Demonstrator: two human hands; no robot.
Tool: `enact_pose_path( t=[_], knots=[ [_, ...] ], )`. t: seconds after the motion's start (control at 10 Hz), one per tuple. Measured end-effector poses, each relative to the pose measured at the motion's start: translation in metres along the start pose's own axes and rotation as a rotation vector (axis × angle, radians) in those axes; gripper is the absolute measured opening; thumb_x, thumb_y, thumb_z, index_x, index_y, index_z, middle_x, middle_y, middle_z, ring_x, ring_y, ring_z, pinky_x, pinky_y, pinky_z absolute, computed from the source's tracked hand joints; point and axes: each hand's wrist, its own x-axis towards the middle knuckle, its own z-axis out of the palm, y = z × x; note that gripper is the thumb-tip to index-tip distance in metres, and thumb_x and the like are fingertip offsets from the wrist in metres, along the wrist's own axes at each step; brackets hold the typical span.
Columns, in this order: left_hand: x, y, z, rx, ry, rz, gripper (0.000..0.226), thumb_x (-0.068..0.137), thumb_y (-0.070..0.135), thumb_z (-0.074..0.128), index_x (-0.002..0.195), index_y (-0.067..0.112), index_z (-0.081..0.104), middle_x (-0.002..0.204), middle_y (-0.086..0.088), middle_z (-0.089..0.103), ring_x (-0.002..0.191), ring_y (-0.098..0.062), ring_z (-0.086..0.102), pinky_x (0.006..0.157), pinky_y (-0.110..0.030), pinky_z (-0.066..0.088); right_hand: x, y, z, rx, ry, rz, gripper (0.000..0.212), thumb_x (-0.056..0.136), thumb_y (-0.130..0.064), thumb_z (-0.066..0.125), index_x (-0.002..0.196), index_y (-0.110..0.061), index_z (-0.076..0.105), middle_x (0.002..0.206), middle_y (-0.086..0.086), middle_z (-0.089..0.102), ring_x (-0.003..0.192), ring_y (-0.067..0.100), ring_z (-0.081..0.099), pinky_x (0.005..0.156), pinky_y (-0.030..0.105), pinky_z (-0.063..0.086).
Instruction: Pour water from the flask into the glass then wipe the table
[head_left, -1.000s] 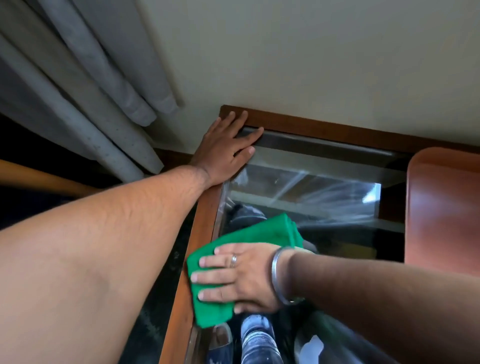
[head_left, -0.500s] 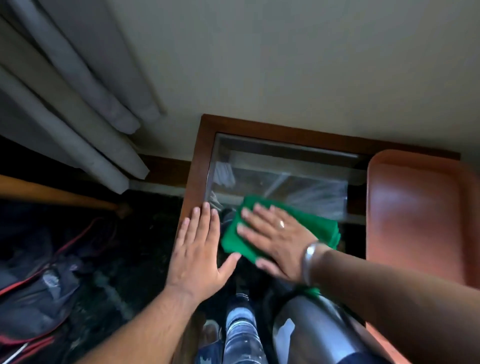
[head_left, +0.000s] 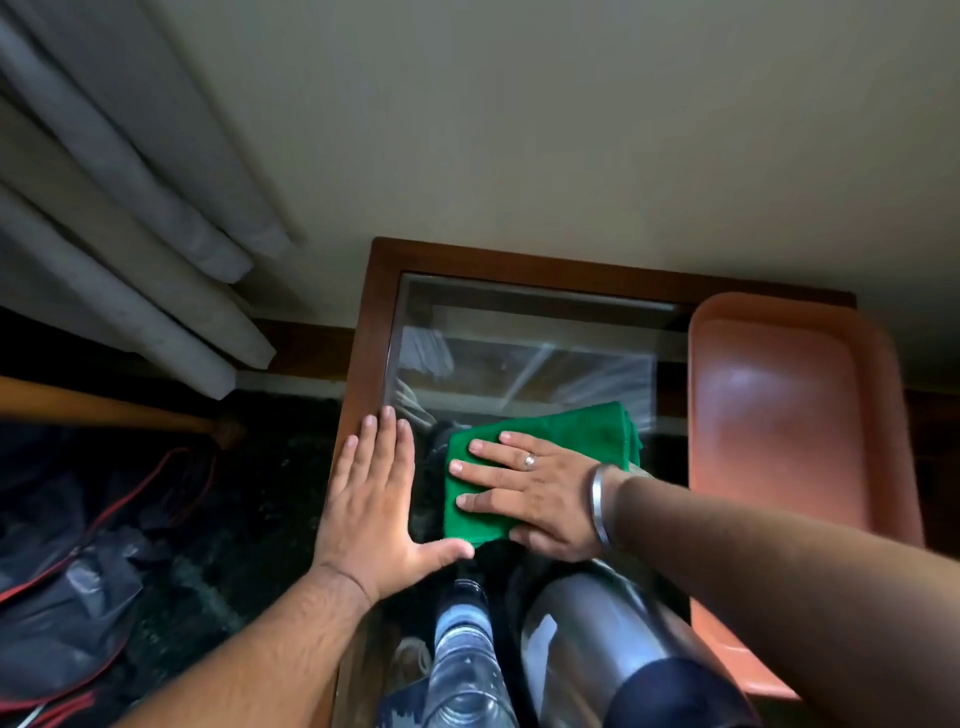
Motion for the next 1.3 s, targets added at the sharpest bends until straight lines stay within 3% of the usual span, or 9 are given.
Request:
enact_pose_path(
  t=[0.1, 0.3, 0.5, 0.6, 0.8, 0.9, 1.0, 1.1, 1.3],
  knots=[
    [-0.001, 0.003, -0.012, -0.061, -0.033, -0.003, 0.118, 0.073, 0.094, 0.021, 0.159, 0.017, 0.000, 0.166, -0.016, -0.013, 0.152, -0.031, -0.018, 0.124, -0.048, -0.010, -0.008, 0.007, -0.022, 0.019, -0.004, 0.103, 0.061, 0.087, -0.028, 0.057, 0.145, -0.019, 0.042, 0.159, 0.009, 0.027, 0.147, 0.034, 0.018, 0.119, 0.048, 0.012],
    [0.045, 0.028, -0.051, -0.031, -0.009, 0.018, 0.059, 0.082, 0.075, 0.059, 0.130, 0.041, 0.059, 0.168, -0.006, 0.017, 0.155, -0.029, 0.000, 0.123, -0.051, -0.008, -0.039, 0.028, -0.049, -0.002, 0.053, 0.814, 0.061, 0.083, -0.047, 0.059, 0.135, -0.018, 0.047, 0.131, 0.012, 0.058, 0.121, 0.033, 0.051, 0.105, 0.040, 0.038],
    [0.061, 0.048, -0.091, -0.389, -0.165, -0.033, 0.026, 0.071, 0.039, 0.078, 0.073, 0.034, 0.052, 0.129, 0.003, 0.067, 0.131, -0.025, 0.052, 0.115, -0.049, 0.036, -0.066, 0.005, -0.042, 0.313, 0.162, 0.933, 0.033, 0.080, -0.036, 0.063, 0.106, -0.016, 0.062, 0.105, 0.011, 0.066, 0.098, 0.034, 0.061, 0.079, 0.034, 0.047],
    [0.081, 0.090, -0.125, -0.554, -0.158, 0.053, 0.020, 0.070, 0.037, 0.066, 0.080, 0.034, 0.049, 0.082, 0.002, 0.068, 0.077, -0.013, 0.064, 0.074, -0.041, 0.053, -0.109, -0.010, -0.041, 0.661, 0.424, 1.109, 0.014, 0.081, -0.026, 0.066, 0.088, -0.017, 0.058, 0.082, 0.005, 0.066, 0.079, 0.028, 0.061, 0.062, 0.027, 0.033],
    [0.161, 0.234, -0.137, -0.681, -0.222, 0.364, 0.019, 0.089, 0.012, 0.074, 0.101, 0.018, 0.061, 0.085, 0.009, 0.065, 0.069, 0.009, 0.059, 0.066, -0.010, 0.044, -0.202, -0.036, -0.029, 1.323, 0.970, 1.437, 0.010, 0.084, -0.013, 0.070, 0.075, -0.015, 0.064, 0.076, 0.009, 0.069, 0.076, 0.030, 0.067, 0.071, 0.045, 0.058],
    [0.179, 0.291, -0.115, -0.631, -0.272, 0.370, 0.024, 0.091, 0.017, 0.074, 0.111, 0.013, 0.063, 0.094, -0.001, 0.068, 0.084, -0.010, 0.065, 0.077, -0.022, 0.052, -0.229, -0.036, -0.004, 1.460, 0.977, 1.604, 0.007, 0.086, -0.018, 0.068, 0.087, -0.013, 0.064, 0.095, 0.016, 0.071, 0.084, 0.031, 0.067, 0.083, 0.049, 0.057],
    [0.175, 0.305, -0.092, -0.303, -0.187, 0.376, 0.033, 0.095, 0.030, 0.065, 0.125, 0.018, 0.060, 0.118, -0.004, 0.069, 0.108, -0.023, 0.064, 0.086, -0.032, 0.050, -0.245, -0.026, 0.018, 0.789, 0.495, 1.703, 0.048, 0.082, -0.038, 0.067, 0.120, -0.013, 0.054, 0.123, 0.013, 0.063, 0.110, 0.033, 0.061, 0.095, 0.041, 0.049],
    [0.153, 0.283, -0.086, -0.064, -0.082, 0.391, 0.024, 0.096, 0.035, 0.056, 0.118, 0.026, 0.060, 0.114, -0.001, 0.069, 0.102, -0.025, 0.064, 0.072, -0.035, 0.046, -0.235, -0.012, 0.017, 0.332, 0.427, 1.475, 0.067, 0.081, -0.036, 0.062, 0.142, -0.018, 0.040, 0.148, 0.012, 0.042, 0.134, 0.033, 0.041, 0.110, 0.042, 0.038],
    [0.091, 0.211, -0.109, 0.167, -0.212, 0.229, 0.041, 0.095, 0.041, 0.056, 0.135, 0.029, 0.051, 0.133, -0.001, 0.062, 0.120, -0.024, 0.058, 0.094, -0.043, 0.051, -0.194, -0.002, 0.009, 0.280, -0.091, 1.366, 0.072, 0.091, -0.029, 0.037, 0.155, -0.028, 0.004, 0.164, 0.005, -0.006, 0.149, 0.031, 0.004, 0.118, 0.050, 0.012]
  ],
)
